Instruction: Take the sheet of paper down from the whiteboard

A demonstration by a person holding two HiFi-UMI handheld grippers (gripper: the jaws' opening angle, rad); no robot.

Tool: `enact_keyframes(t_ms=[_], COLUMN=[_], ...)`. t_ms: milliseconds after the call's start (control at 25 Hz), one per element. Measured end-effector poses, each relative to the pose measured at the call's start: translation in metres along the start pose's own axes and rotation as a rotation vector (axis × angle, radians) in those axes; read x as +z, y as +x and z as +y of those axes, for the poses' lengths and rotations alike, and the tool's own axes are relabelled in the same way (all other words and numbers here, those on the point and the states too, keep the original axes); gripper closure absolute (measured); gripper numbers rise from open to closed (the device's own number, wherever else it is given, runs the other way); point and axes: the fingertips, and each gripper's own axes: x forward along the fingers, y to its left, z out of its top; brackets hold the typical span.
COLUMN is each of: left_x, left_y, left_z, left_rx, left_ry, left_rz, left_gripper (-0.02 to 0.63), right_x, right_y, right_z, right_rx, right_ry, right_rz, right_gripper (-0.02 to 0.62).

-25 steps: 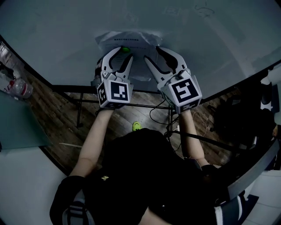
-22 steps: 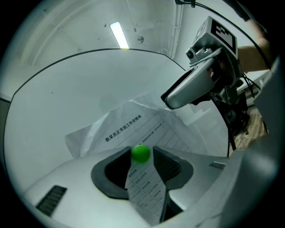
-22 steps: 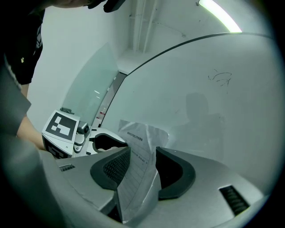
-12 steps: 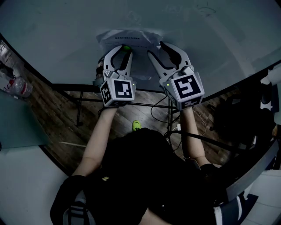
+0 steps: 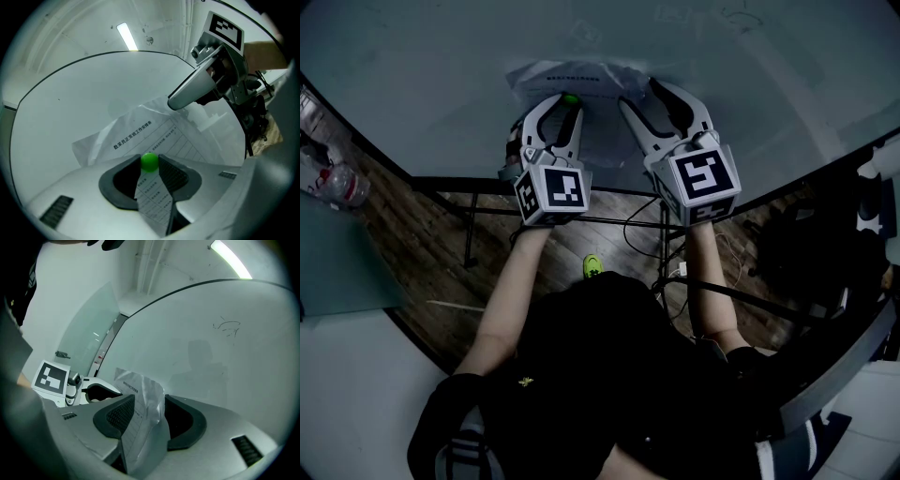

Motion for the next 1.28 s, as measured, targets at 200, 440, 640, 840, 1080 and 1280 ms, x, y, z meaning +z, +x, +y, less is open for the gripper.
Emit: enact_keyframes(t_ms=[200, 440, 640, 840, 1080, 1280], left_x=[0.000, 0.001, 0.002, 0.001, 0.001, 0.001], left_y=[-0.001, -0.002, -0.002, -0.003, -0.004, -0.004], left_z=[0.000, 0.000, 0.000, 0.000, 0.000, 0.000], left_rx=[-0.003, -0.005, -0.007, -0.011, -0.014, -0.020], left_ry=[0.006, 0.011, 0.016, 0.024, 0.027, 0.031], left_rz=[-0.002, -0.006, -0.006, -0.006, -0.007, -0.010], left_gripper=[0.474, 0.474, 0.474, 0.476, 0.476, 0.476], right_x=[0.002, 0.007, 0.009, 0.003, 0.006, 0.004], right_y=[0.002, 0.004, 0.005, 0.006, 0.005, 0.005], right_z=[-0.002, -0.004, -0.009, -0.014, -0.016, -0.018], right_rx=[-0.004, -0.004, -0.014, -0.039, -0.034, -0.041], right_ry=[-0.003, -0.015, -0.036, -0.040, -0.041, -0.021], right_rz=[-0.006, -0.017, -0.024, 0.001, -0.008, -0.006], right_gripper=[0.385, 0.428, 0.491, 0.574, 0.594, 0.595])
